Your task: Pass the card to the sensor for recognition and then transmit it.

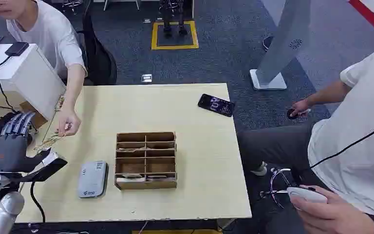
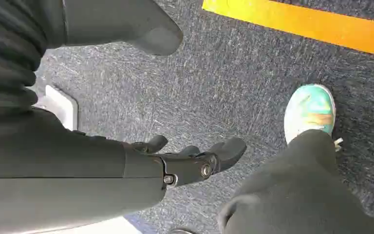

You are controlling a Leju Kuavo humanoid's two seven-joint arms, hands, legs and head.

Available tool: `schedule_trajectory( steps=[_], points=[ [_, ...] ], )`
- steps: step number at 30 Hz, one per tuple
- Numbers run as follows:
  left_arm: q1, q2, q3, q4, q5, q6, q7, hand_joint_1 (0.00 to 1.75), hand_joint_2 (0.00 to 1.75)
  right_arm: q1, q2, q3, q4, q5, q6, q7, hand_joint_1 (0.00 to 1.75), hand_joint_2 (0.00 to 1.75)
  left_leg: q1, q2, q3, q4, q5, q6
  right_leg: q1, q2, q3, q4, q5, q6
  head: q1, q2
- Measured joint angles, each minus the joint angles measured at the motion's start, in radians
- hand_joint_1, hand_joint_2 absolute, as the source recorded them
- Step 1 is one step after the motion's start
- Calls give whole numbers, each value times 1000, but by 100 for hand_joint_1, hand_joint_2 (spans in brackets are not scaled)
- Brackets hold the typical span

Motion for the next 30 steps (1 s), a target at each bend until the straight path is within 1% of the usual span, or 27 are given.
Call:
schedule_trajectory(
  steps=[1,2,5,16,17,19,20,21,25,28,30],
  points=[
    [0,0,0,0,1,-1,0,164,175,0,0,0,0,2,0,0,0,175,0,0,0,0,0,0,0,0,0,0,0,0,0,0],
    [0,0,0,0,2,-4,0,164,175,0,0,-1,0,3,0,0,0,175,0,0,0,0,0,0,0,0,0,0,0,0,0,0],
    [0,0,0,0,5,-6,0,175,175,0,0,-3,0,4,0,0,0,175,0,0,0,0,0,0,0,0,0,0,0,0,0,0],
    [1,-1,0,-2,20,-6,0,175,175,0,0,-17,0,12,1,3,0,175,0,0,0,0,0,0,0,0,0,0,0,0,0,0],
    [1,-1,0,-2,20,-6,0,173,175,0,0,-17,0,12,1,3,0,175,0,0,0,0,0,0,0,0,0,0,0,0,0,0],
    [1,-1,0,-2,20,-6,0,159,175,0,0,-18,0,12,1,3,0,175,0,0,0,0,0,0,0,0,0,0,0,0,0,0],
    [1,-1,0,-2,20,-6,-2,169,175,0,0,-18,0,13,1,3,0,175,0,0,0,0,0,0,0,0,0,0,0,0,0,0],
    [1,-1,0,-2,20,-6,-5,175,175,0,0,-18,0,13,0,3,0,175,0,0,0,0,0,0,0,0,0,0,0,0,0,0],
    [2,-2,0,-2,29,-6,-11,175,175,0,0,-21,0,18,-1,2,0,175,0,0,0,0,0,0,0,0,0,0,0,0,0,0],
    [9,-4,1,-10,98,-7,-55,175,175,0,0,-24,0,24,-2,-4,0,175,0,0,0,0,0,0,0,0,0,0,0,0,0,0],
    [14,-13,13,-18,167,-28,-73,175,175,-1,0,-26,0,27,-2,-5,0,175,0,0,0,0,0,0,0,0,0,0,0,0,0,0]
  ],
)
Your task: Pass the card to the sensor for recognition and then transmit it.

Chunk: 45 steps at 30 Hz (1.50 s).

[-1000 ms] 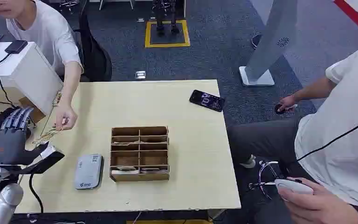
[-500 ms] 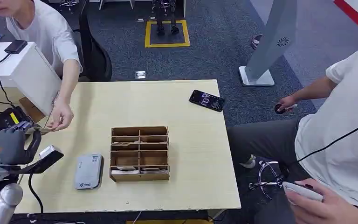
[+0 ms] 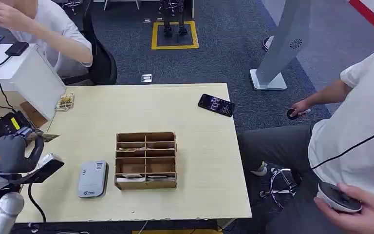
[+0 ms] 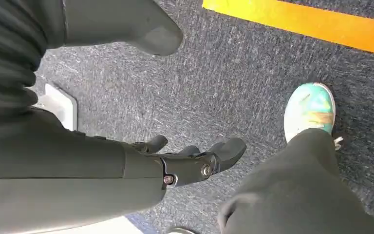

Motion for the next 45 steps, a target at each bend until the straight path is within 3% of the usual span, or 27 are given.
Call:
schedule_trajectory(
  steps=[4,7,9,15,18,24,37,45],
  points=[
    [-1,-28,30,-15,153,-131,39,175,175,0,0,-11,0,1,-3,5,0,175,0,0,0,0,0,0,0,0,0,0,0,0,0,0],
    [1,-60,46,-39,310,-310,117,175,175,1,3,-26,0,0,-6,11,0,175,0,0,0,0,0,0,0,0,0,0,0,0,0,0],
    [9,-75,53,-64,391,-385,155,175,175,1,4,-36,0,0,-8,11,0,175,0,0,0,0,0,0,0,0,0,0,0,0,0,0],
    [73,-94,53,-144,505,-490,269,175,175,7,10,-70,0,-1,-20,18,0,175,0,0,0,0,0,0,0,0,0,0,0,0,0,0],
    [111,-100,52,-173,505,-502,309,175,175,8,11,-84,0,0,-22,20,0,175,0,0,0,0,0,0,0,0,-1,0,0,0,0,0],
    [139,-106,51,-198,447,-482,335,175,175,9,15,-101,0,7,-23,20,0,175,0,0,0,0,0,0,0,0,-1,0,0,0,0,0],
    [216,-122,51,-244,451,-482,325,175,175,11,20,-123,0,11,-24,30,0,175,0,0,0,0,0,0,0,0,-1,0,0,0,0,0],
    [234,-177,28,-251,344,-431,330,175,175,11,23,-134,-2,29,-24,22,0,175,0,0,0,0,0,0,0,0,0,0,0,0,0,0]
  ],
)
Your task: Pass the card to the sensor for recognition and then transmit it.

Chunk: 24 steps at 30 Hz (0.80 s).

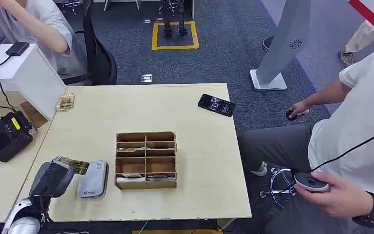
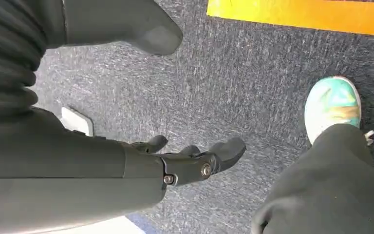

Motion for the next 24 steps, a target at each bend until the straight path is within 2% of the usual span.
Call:
schedule_trajectory(
  steps=[3,6,14,19,24],
  points=[
    [0,-35,-31,0,-42,36,6,175,175,0,4,-3,0,7,0,0,0,175,0,0,0,0,0,0,0,0,0,0,0,0,0,0],
    [-1,-50,-45,0,-58,51,8,175,175,0,6,-4,0,10,1,2,0,175,0,0,0,0,0,0,0,0,0,0,0,0,0,0],
    [-40,-102,-62,48,-145,164,13,175,175,-2,7,-5,0,35,5,11,0,175,0,0,0,0,0,0,0,0,0,0,0,0,0,0],
    [-57,-117,-62,94,-194,217,13,175,175,-4,8,-6,0,51,6,11,0,175,0,0,0,0,0,0,0,0,0,0,0,0,0,0],
    [-61,-124,-62,122,-208,228,12,175,175,-5,10,-7,0,53,6,11,0,175,0,0,0,0,0,0,0,0,0,0,0,0,0,0]
  ],
)
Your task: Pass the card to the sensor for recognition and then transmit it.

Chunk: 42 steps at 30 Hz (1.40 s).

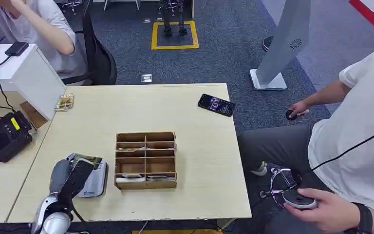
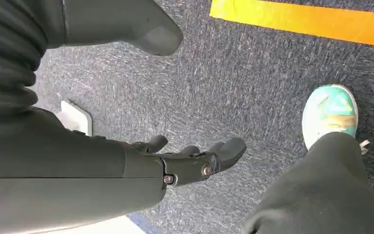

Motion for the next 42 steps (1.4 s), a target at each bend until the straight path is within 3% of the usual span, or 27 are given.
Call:
schedule_trajectory(
  steps=[22,34,42],
  points=[
    [-12,8,17,44,-24,16,-15,175,175,0,1,-8,0,27,0,-10,0,175,0,0,0,0,0,0,0,0,0,0,0,0,0,0],
    [-15,14,29,90,-206,69,-3,175,175,-2,1,-27,0,64,1,-22,0,175,0,0,0,0,0,0,0,0,0,0,0,0,0,0],
    [-28,6,29,129,-241,78,3,175,175,-5,1,-35,-2,72,2,-21,0,175,0,-1,0,0,0,0,0,-1,1,0,0,0,0,0]
  ],
)
